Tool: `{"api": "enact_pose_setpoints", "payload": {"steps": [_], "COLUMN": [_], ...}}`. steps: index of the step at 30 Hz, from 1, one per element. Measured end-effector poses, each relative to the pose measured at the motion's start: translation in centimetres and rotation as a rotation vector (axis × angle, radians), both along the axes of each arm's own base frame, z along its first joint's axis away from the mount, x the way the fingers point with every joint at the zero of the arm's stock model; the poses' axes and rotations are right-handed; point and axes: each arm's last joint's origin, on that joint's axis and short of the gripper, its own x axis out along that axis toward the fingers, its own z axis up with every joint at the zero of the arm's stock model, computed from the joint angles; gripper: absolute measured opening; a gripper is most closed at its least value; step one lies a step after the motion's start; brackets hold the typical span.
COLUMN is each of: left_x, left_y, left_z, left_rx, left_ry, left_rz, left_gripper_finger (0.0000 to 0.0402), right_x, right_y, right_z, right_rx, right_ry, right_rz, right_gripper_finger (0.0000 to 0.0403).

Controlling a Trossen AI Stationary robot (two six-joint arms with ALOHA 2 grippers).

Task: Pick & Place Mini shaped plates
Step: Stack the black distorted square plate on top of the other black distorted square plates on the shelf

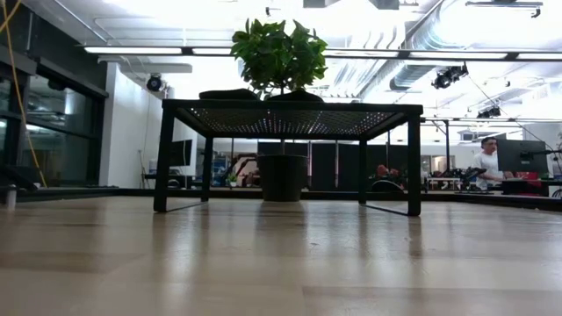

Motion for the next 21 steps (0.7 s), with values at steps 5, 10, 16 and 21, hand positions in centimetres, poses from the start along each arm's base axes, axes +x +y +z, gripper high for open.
{"api": "enact_pose_setpoints", "payload": {"steps": [5, 10, 16, 21], "left_x": [-0.9, -2.9, -5.3, -6.6], "left_y": [0.2, 0.9, 2.6, 4.2], "left_z": [0.2, 0.5, 0.9, 0.3], "left_rx": [0.011, 0.020, -0.078, -0.228], "left_ry": [0.024, 0.064, 0.045, 0.069], "left_rz": [0.030, 0.094, 0.067, 0.037], "left_gripper_finger": [0.0000, 0.0000, 0.0000, 0.0000], "right_x": [-1.3, -3.3, -6.4, -8.6], "right_y": [-0.1, 0.0, 0.6, 1.3], "right_z": [1.3, 3.0, 4.9, 6.0], "right_rx": [0.009, 0.021, 0.031, 0.039], "right_ry": [-0.038, -0.085, -0.119, -0.141], "right_rz": [0.000, -0.007, -0.018, -0.032], "right_gripper_finger": [0.0225, 0.0228, 0.0229, 0.0228]}}
